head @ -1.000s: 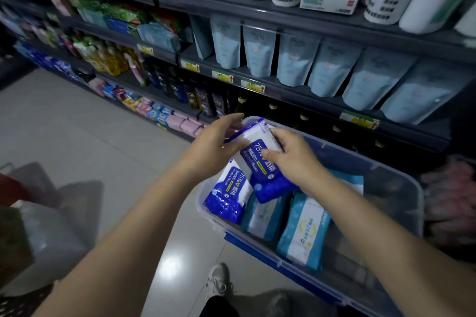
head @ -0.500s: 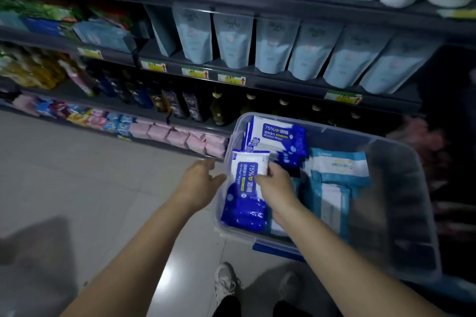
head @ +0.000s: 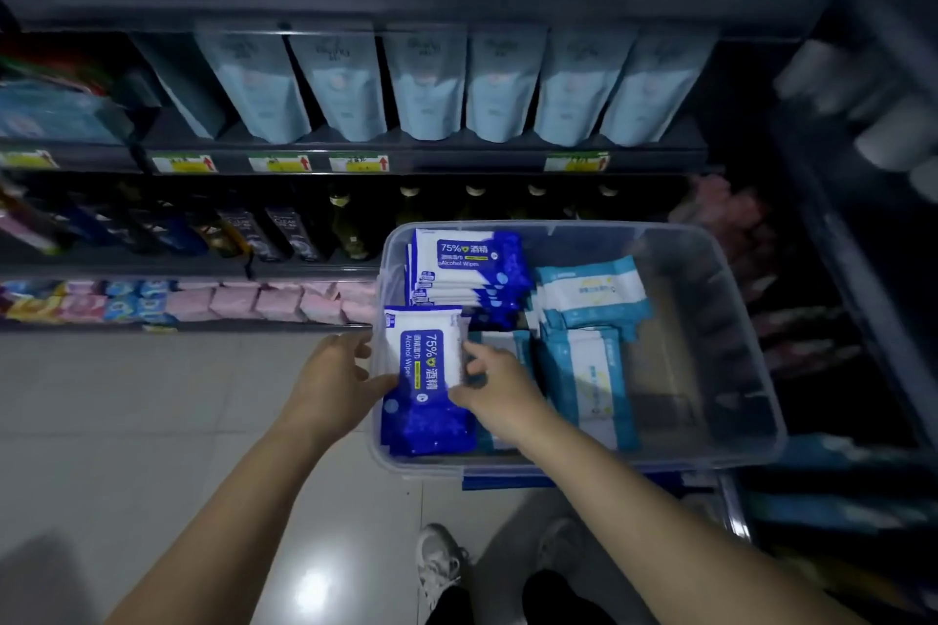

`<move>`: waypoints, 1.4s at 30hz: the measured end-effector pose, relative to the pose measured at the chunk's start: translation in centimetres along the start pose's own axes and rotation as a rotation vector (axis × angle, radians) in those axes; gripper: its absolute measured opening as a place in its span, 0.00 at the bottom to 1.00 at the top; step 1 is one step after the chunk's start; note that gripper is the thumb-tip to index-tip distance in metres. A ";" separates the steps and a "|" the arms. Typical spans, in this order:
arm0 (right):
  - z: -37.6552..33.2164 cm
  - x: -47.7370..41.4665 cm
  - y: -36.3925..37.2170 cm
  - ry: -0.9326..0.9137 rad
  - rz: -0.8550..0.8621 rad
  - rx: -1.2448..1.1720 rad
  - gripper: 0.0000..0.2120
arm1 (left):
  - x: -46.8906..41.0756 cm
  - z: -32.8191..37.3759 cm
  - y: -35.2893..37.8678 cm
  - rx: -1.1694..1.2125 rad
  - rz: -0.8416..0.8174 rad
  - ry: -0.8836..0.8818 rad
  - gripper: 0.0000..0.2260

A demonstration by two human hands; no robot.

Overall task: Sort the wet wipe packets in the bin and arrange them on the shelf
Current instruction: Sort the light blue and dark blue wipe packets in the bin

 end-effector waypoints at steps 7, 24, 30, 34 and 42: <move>3.9 3.2 -7.9 -0.036 0.398 0.054 0.15 | 1.5 6.0 1.0 -0.237 0.226 0.205 0.24; 11.1 0.5 -19.7 0.152 0.448 -0.104 0.33 | -2.8 14.8 12.4 -0.078 -0.011 0.101 0.25; 9.7 -2.8 -20.1 0.108 0.124 -0.270 0.10 | -6.5 17.2 11.9 0.072 -0.074 -0.061 0.22; 9.7 -3.9 -18.8 0.076 0.121 -0.239 0.12 | -8.7 17.2 12.4 0.133 -0.063 -0.118 0.16; 10.0 -3.8 -19.8 0.057 0.072 -0.504 0.12 | -8.7 17.0 12.4 0.173 -0.005 -0.080 0.17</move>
Point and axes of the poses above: each hand's wrist, its own x-axis away from the middle knuckle, its own y-axis out of the palm, z = x × y, the point moved 2 cm from there along -x, towards the middle knuckle, and after that the axes turned 15 degrees about -z, right-handed, at the moved point
